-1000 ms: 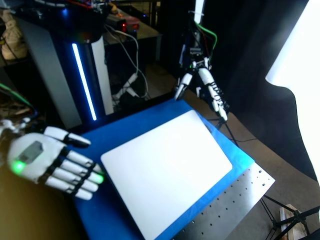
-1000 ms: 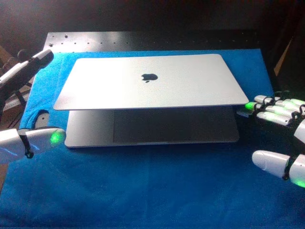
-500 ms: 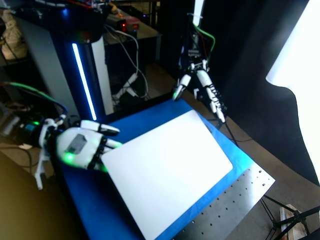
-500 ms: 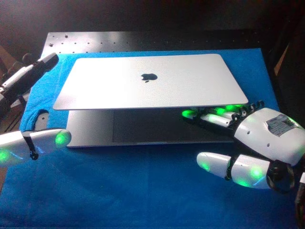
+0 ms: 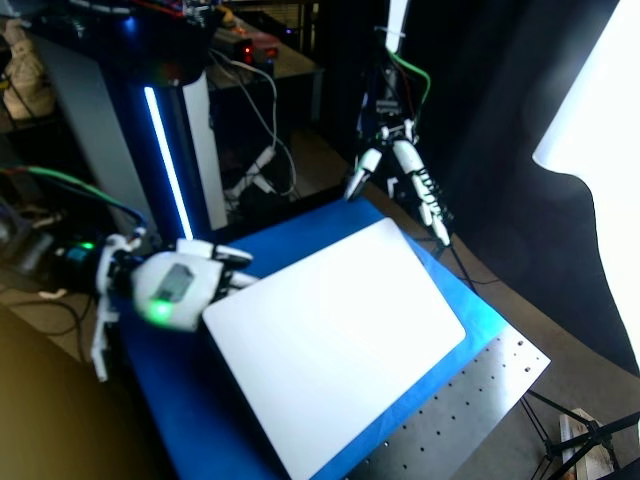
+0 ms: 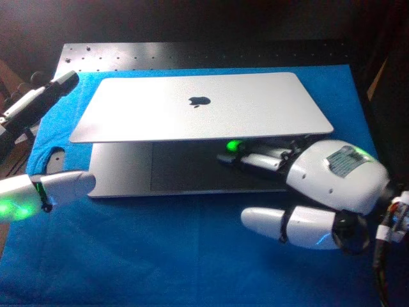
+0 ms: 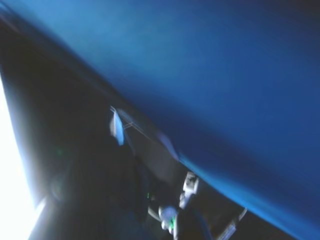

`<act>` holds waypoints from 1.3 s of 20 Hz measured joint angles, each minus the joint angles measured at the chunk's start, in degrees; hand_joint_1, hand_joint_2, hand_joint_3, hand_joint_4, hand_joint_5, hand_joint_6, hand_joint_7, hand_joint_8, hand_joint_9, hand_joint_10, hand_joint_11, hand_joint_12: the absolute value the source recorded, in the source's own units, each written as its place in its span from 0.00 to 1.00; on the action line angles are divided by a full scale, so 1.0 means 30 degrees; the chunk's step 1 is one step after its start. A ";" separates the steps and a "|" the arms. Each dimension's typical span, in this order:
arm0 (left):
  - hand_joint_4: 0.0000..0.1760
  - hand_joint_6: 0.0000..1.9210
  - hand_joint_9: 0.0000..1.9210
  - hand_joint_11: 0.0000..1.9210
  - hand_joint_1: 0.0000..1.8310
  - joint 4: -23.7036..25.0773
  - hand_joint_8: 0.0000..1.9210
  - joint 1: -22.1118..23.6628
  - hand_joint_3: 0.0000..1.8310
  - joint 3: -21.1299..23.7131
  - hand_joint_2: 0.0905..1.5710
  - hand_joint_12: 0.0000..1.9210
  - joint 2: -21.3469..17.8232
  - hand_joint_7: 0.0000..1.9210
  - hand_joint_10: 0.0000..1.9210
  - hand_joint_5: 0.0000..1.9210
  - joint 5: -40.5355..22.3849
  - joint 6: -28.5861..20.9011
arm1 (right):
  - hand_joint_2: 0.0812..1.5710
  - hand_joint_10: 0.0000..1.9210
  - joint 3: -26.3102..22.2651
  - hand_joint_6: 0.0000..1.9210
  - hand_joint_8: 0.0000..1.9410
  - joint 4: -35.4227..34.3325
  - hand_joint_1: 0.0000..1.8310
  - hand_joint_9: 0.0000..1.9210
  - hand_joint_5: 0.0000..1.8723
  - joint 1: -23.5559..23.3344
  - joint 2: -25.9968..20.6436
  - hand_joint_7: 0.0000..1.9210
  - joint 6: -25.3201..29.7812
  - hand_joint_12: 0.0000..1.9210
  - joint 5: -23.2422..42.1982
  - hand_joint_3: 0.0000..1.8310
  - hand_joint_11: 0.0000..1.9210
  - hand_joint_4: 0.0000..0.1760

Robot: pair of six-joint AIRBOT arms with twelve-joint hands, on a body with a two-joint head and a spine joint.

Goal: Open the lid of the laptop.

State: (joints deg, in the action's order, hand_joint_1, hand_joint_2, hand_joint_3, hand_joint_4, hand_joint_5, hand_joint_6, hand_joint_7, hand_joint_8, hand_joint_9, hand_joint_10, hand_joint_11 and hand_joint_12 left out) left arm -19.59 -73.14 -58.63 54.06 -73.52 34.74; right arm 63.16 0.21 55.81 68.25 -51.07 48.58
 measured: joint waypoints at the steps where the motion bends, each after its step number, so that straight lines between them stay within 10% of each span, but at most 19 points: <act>1: 1.00 0.00 0.00 0.00 0.34 -0.0051 0.00 0.0000 0.00 0.0000 0.60 0.00 0.0015 0.00 0.00 0.00 0.0080 0.0007 | 0.87 0.00 0.0124 0.00 0.00 0.0401 0.00 0.07 0.13 -0.0124 0.0022 0.11 0.0000 0.01 -0.0393 0.01 0.08 0.00; 24: 1.00 0.00 0.00 0.00 0.42 -0.0051 0.00 0.0678 0.00 -0.0787 0.56 0.00 0.0678 0.00 0.00 0.00 0.0197 -0.0029 | 0.89 0.01 0.1472 0.00 0.00 0.3701 0.00 0.08 0.11 -0.1668 0.1144 0.10 0.0328 0.02 -0.3687 0.00 0.11 0.00; 26: 0.82 0.00 0.00 0.00 0.43 -0.0036 0.00 0.1319 0.00 -0.1137 0.57 0.00 0.0758 0.00 0.00 0.00 0.0532 0.0539 | 0.89 0.00 0.1472 0.00 0.00 0.3825 0.00 0.08 0.11 -0.1668 0.1151 0.10 0.0474 0.02 -0.3716 0.00 0.10 0.00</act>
State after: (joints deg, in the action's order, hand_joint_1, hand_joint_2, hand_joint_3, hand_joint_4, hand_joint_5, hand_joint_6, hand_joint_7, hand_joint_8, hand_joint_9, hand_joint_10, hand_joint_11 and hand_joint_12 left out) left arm -19.70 -69.19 -62.04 56.34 -71.92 36.36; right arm 67.57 11.68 50.81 71.70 -49.65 37.43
